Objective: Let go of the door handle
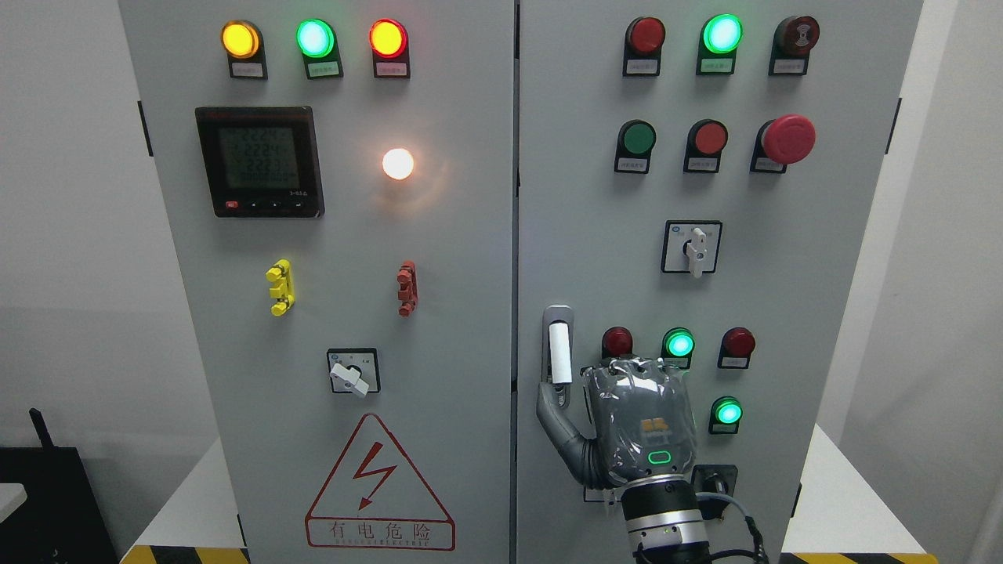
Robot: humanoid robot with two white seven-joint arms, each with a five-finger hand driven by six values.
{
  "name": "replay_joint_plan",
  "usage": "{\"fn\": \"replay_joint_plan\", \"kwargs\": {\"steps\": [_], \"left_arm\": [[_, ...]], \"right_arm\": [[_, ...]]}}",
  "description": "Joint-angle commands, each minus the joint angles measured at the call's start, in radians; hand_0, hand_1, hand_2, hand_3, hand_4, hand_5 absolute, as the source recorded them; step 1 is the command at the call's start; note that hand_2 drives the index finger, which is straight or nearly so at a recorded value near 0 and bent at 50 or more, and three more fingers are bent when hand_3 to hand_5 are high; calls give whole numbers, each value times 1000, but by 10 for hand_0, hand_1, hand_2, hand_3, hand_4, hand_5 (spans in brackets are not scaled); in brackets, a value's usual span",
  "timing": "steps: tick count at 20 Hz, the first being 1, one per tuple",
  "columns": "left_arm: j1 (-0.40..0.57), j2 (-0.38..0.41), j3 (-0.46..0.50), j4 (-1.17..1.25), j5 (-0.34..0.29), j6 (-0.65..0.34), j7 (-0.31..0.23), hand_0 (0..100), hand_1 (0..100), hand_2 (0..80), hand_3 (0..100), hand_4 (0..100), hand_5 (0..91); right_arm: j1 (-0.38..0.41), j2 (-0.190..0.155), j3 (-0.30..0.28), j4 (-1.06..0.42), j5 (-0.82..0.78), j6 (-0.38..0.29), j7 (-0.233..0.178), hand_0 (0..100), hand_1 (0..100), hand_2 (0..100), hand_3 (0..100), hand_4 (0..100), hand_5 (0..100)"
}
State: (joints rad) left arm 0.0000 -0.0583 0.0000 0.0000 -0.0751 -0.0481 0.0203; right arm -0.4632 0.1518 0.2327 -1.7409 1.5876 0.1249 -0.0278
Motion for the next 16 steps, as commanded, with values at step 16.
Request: {"fn": "replay_joint_plan", "kwargs": {"steps": [16], "left_arm": [[-3,0,2,9,0,1,0,120,389,0,0,0,0]], "right_arm": [[0,0,2,6,0,9,0,471,0,971,1000,890,971]]}}
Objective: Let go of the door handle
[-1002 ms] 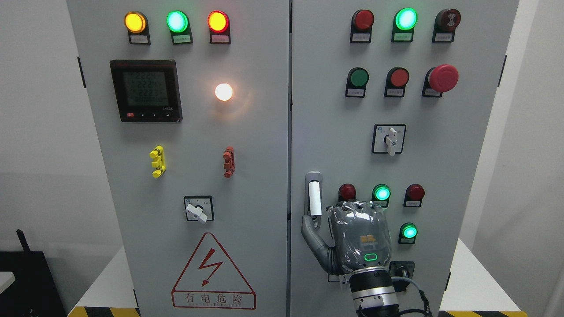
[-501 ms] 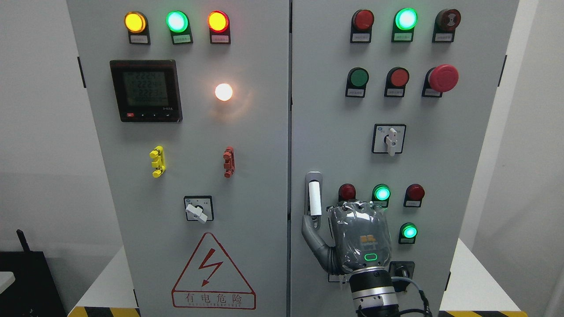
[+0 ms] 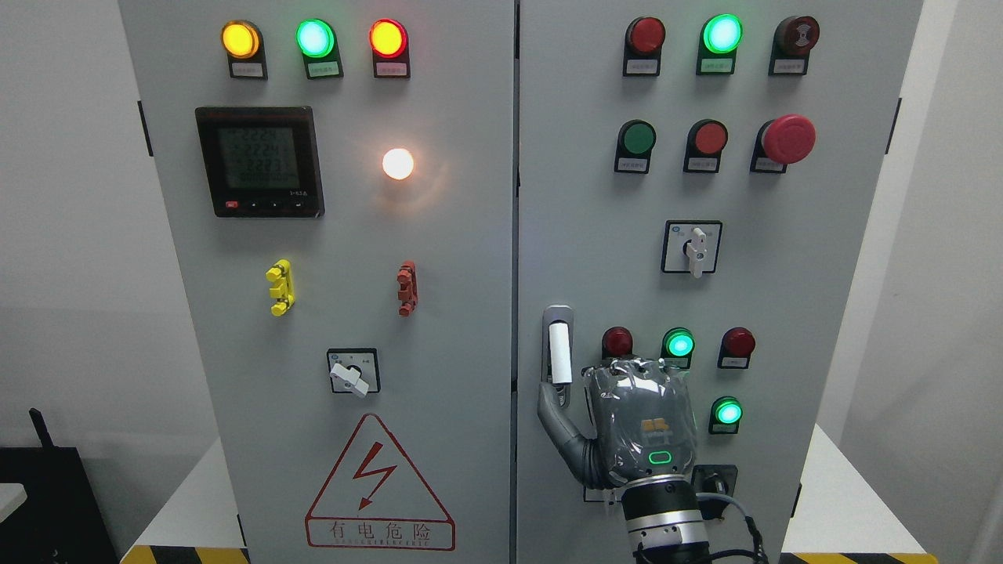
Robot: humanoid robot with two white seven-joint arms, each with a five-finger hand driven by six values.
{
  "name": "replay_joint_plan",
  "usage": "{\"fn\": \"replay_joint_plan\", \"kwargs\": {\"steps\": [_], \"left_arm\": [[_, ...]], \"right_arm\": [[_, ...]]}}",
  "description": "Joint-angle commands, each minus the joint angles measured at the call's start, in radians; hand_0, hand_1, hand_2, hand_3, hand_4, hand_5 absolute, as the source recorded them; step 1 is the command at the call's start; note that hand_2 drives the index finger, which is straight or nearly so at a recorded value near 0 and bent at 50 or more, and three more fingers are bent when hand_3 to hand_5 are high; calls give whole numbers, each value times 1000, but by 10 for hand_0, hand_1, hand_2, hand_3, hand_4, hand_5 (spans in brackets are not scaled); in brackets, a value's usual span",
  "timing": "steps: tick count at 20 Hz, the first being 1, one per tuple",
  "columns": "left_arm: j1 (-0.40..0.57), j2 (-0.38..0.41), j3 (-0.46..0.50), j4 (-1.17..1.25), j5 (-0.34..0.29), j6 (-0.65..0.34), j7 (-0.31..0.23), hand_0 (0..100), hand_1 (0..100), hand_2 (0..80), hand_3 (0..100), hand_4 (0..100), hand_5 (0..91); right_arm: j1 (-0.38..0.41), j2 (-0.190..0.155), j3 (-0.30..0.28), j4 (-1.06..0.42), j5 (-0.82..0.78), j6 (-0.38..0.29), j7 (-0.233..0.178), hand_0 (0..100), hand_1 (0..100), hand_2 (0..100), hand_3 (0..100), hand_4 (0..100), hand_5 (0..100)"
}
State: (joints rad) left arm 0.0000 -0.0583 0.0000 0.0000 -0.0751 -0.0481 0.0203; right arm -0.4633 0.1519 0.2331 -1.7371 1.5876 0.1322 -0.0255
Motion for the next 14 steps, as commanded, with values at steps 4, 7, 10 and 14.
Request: {"fn": "replay_joint_plan", "kwargs": {"steps": [4,7,10,14], "left_arm": [[-3,0,2,9,0,1,0,120,389,0,0,0,0],[-3,0,2,9,0,1,0,120,389,0,0,0,0],[-2,0,2,9,0,1,0,120,389,0,0,0,0],[-3,0,2,9,0,1,0,120,389,0,0,0,0]], "right_arm": [[0,0,2,2,0,1,-2,474,0,972,1000,890,971],[0,0,2,2,0,1,-2,474,0,971,1000,890,971],[0,0,2,2,0,1,-2,477,0,971,1000,890,971],[0,0,2,2,0,9,-2,480,0,971,1000,890,971]]}}
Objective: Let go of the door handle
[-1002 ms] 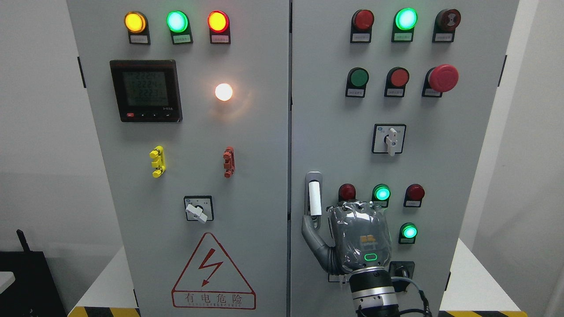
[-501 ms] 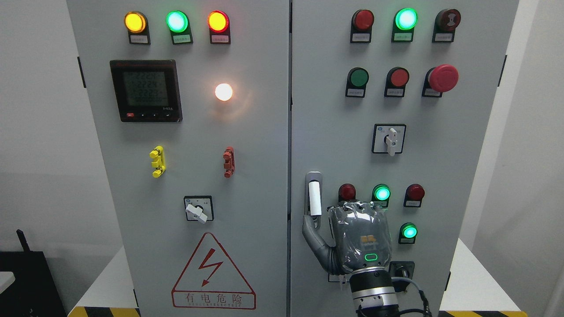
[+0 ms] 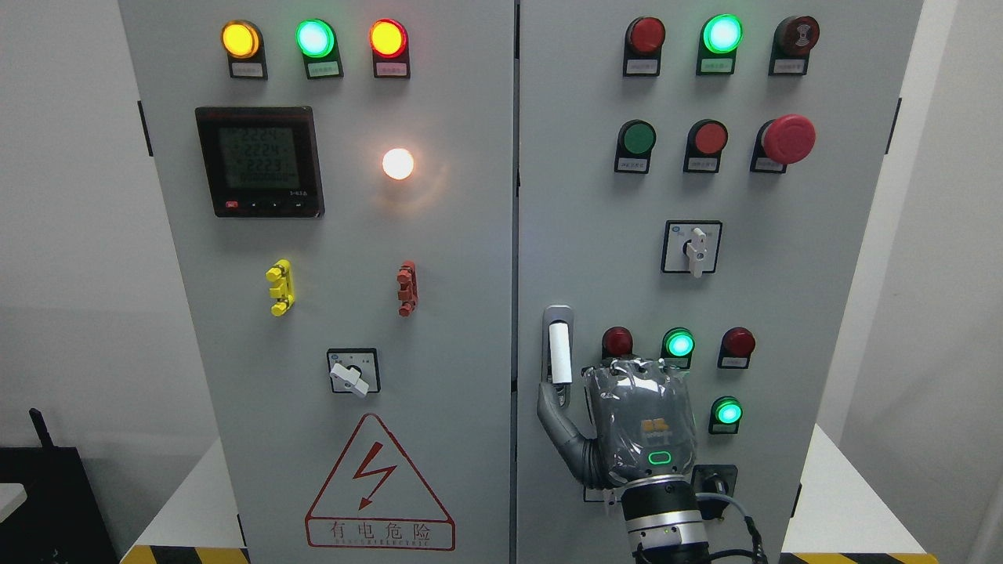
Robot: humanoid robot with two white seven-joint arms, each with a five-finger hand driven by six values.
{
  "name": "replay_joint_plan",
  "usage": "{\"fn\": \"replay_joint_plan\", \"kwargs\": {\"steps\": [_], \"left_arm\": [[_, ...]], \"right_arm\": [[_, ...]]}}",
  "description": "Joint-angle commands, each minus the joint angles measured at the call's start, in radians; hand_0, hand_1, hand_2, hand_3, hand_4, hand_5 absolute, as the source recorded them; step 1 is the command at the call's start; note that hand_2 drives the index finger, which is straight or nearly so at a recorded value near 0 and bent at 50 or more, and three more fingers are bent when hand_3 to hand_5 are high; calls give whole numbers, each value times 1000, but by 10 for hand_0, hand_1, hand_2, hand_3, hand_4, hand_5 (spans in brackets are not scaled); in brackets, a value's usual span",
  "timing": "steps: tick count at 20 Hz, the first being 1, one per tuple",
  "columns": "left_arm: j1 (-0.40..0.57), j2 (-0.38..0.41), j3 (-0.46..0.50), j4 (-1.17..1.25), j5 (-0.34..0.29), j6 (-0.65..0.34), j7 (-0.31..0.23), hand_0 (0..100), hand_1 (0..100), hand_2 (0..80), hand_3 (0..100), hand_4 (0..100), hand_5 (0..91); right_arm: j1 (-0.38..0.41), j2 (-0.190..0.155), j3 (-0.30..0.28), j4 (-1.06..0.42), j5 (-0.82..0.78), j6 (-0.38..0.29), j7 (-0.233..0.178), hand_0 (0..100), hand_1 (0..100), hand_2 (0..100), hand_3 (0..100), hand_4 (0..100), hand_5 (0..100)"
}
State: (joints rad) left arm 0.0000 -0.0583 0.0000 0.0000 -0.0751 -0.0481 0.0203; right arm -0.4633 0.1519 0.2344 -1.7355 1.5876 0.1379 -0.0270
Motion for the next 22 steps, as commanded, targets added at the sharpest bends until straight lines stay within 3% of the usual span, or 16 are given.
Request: {"fn": "replay_joint_plan", "kwargs": {"steps": [1,22], "left_arm": [[-2,0,2,9,0,1,0,120,389,0,0,0,0],[-2,0,2,9,0,1,0,120,389,0,0,0,0]], "right_arm": [[0,0,0,1,0,3,-1,481,0,971,1000,889,971],[0,0,0,1,0,8,-2,483,0,970,1000,892,970]]}}
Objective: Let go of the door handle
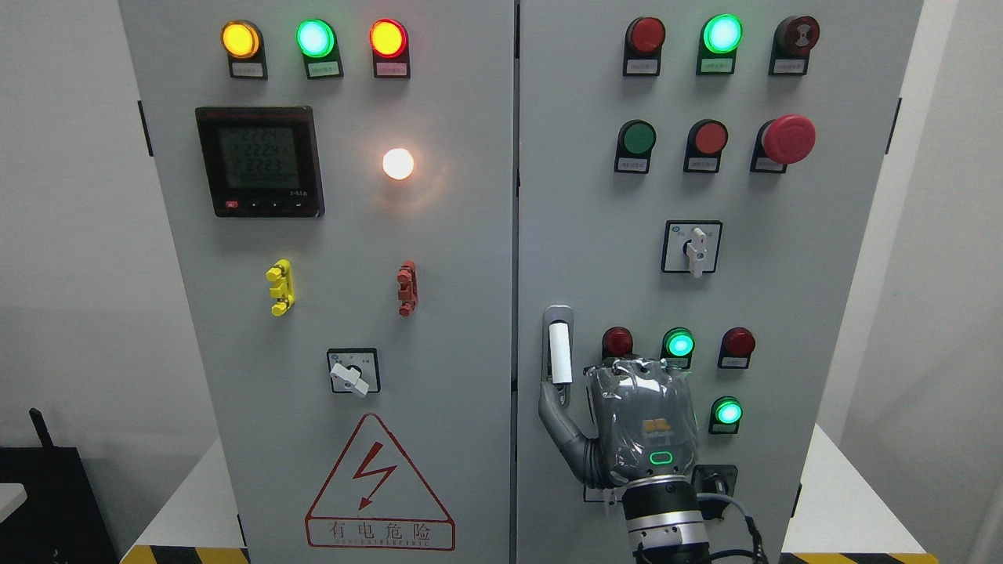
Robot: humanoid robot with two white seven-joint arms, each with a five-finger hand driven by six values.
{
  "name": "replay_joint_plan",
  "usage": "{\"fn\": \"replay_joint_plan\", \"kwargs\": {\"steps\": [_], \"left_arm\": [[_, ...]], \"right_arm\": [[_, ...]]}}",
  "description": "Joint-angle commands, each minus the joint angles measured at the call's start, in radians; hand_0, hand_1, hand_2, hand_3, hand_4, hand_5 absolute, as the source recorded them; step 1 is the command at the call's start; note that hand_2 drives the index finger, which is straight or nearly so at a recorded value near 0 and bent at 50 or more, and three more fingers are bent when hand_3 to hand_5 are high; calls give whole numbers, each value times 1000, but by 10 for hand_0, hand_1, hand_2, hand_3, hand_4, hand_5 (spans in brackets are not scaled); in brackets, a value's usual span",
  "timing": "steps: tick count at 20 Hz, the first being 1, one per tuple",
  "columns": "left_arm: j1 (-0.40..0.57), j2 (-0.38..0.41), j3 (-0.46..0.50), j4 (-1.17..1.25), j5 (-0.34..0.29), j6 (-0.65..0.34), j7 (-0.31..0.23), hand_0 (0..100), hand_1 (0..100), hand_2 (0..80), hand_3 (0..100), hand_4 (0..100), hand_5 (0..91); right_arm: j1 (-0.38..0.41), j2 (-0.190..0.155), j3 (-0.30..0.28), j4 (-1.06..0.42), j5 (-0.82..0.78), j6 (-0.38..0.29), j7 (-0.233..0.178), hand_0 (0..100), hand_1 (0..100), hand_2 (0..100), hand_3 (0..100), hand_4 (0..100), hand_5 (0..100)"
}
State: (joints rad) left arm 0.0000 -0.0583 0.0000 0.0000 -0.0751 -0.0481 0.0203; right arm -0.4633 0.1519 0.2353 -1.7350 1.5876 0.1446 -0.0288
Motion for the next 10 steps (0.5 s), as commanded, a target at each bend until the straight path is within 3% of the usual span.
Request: {"fn": "replay_joint_plan", "kwargs": {"steps": [1,10], "left_arm": [[-3,0,2,9,0,0,0,120,389,0,0,0,0],[-3,0,2,9,0,0,0,120,389,0,0,0,0]], "right_arm": [[0,0,-1,0,0,1,0,484,0,970,1000,892,971],[0,0,-2,0,0,9,1,493,0,969,1000,893,975]]}}
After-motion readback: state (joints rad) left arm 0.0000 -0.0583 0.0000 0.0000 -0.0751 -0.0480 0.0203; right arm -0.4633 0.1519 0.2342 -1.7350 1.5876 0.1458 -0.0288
